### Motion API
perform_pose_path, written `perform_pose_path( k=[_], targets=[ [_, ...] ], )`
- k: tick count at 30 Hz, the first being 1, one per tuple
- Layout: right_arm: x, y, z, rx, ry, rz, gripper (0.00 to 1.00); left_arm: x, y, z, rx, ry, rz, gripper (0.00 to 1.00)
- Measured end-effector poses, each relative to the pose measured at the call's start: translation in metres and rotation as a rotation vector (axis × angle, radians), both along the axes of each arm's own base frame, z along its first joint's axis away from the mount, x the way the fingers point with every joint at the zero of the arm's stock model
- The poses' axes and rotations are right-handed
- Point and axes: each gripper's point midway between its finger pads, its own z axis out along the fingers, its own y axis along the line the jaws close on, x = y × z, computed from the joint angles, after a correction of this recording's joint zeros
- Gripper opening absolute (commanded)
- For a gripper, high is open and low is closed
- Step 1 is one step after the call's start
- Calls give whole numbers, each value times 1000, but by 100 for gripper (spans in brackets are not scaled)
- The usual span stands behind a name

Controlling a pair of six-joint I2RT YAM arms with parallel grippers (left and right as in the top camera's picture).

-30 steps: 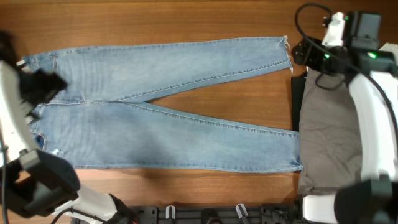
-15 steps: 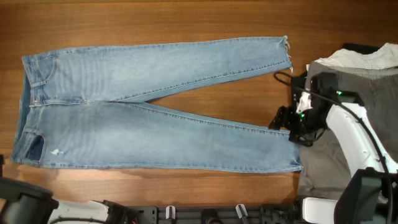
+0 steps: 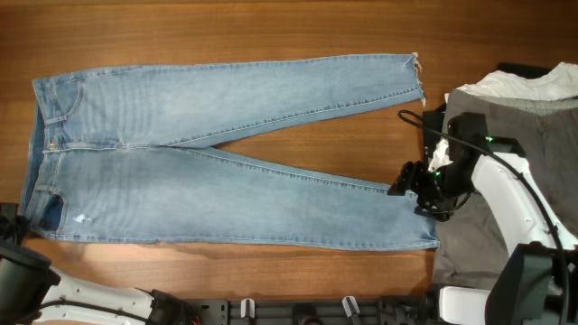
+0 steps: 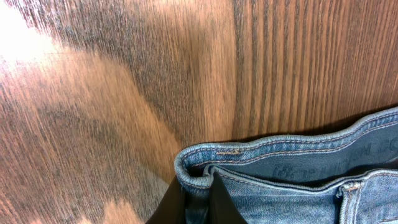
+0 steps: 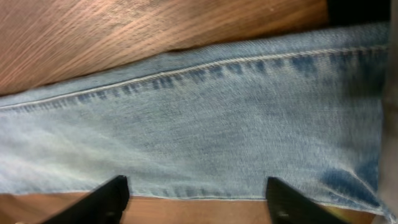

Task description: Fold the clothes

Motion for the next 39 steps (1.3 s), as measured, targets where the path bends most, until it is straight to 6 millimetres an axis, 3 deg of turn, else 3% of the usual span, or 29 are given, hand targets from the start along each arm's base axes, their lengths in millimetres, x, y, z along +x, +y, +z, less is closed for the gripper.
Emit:
perform_pose_path(
  k=[3,4,7,8,9,10,13,17,20,24,27,29,31,33,34,35,36,39],
  targets=[
    [-25,-2,-23,-32,100,-97,63,0,-1,0,-5,-1,0,4],
    [-43,-2,-37,-42,154,-124,59,0,-1,0,-5,-2,0,4],
    [-71,-1,-57,-56,233,-180,57,0,-2,0,-7,-3,-1,4],
    [-73,0,-58,-58,240,-200,49,0,-1,0,-7,-3,-1,4],
    [-73,0,-58,-60,243,-209,50,0,-1,0,-7,-3,-1,4],
    [-75,-2,-59,-71,250,-223,59,0,-2,0,-7,-3,-1,4],
    [-75,0,-58,-66,256,-242,53,0,-2,0,-8,-2,-1,4],
    [-88,-3,-46,-85,324,-206,62,0,-2,0,-8,-2,-1,4],
    [-81,-7,-30,-111,305,-244,62,0,-2,0,-8,-4,-1,4],
    [-90,-14,-34,-172,351,-314,60,1,-2,0,-7,-4,-1,4],
    [-112,-19,-53,-230,402,-377,46,1,-1,0,-7,-4,-1,5],
    [-112,-21,-57,-244,397,-401,41,1,-2,0,-7,-5,-1,5],
    [-109,-20,-58,-242,388,-422,25,1,-1,0,-7,-5,-1,4],
    [-105,-19,-59,-234,374,-443,18,1,-1,0,-7,-5,-1,4],
    [-104,-19,-59,-233,371,-446,27,1,-1,0,-7,-5,-1,4],
    [-103,-19,-59,-233,367,-447,49,1,-1,0,-7,-5,-1,4],
    [-104,-20,-59,-238,371,-449,50,1,-1,0,-7,-5,-1,4],
    [-110,-23,-58,-263,388,-447,40,1,-2,0,-8,-6,-1,4]
  ],
)
